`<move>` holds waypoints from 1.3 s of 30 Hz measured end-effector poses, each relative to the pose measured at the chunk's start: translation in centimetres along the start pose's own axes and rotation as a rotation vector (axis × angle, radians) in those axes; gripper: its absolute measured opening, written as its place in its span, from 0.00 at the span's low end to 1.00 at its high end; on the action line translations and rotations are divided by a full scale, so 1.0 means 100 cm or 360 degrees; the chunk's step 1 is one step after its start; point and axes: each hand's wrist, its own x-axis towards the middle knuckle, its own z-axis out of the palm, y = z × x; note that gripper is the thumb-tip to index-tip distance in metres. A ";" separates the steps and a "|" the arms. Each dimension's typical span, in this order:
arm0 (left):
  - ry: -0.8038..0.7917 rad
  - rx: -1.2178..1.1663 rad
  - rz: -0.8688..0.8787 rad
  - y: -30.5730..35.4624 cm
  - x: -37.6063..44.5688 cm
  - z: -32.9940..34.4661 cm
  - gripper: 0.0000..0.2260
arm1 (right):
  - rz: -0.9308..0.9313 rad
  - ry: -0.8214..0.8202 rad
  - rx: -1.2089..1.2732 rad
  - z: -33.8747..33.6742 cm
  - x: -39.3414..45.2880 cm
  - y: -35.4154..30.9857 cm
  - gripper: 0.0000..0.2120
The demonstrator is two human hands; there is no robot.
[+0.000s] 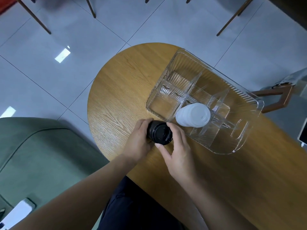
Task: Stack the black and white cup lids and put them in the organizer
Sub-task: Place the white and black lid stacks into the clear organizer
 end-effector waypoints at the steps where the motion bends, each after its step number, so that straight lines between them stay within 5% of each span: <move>1: -0.0012 -0.0011 -0.0034 0.001 0.001 -0.001 0.39 | -0.0002 0.0004 0.0003 0.000 0.000 0.000 0.35; 8: -0.0082 -0.0433 -0.0240 0.009 -0.006 -0.017 0.32 | -0.0022 -0.0059 0.0021 -0.011 0.000 -0.005 0.35; 17: 0.0123 -0.0682 -0.0144 0.044 -0.014 -0.040 0.41 | -0.0205 -0.0034 -0.0080 -0.057 0.010 -0.048 0.35; 30: 0.0394 -0.1279 -0.0371 0.108 0.018 -0.033 0.39 | -0.0294 -0.0217 -0.0324 -0.116 0.081 -0.057 0.38; 39: 0.0290 -0.1478 -0.0476 0.108 0.037 -0.024 0.49 | -0.0298 -0.0214 -0.0300 -0.117 0.096 -0.044 0.37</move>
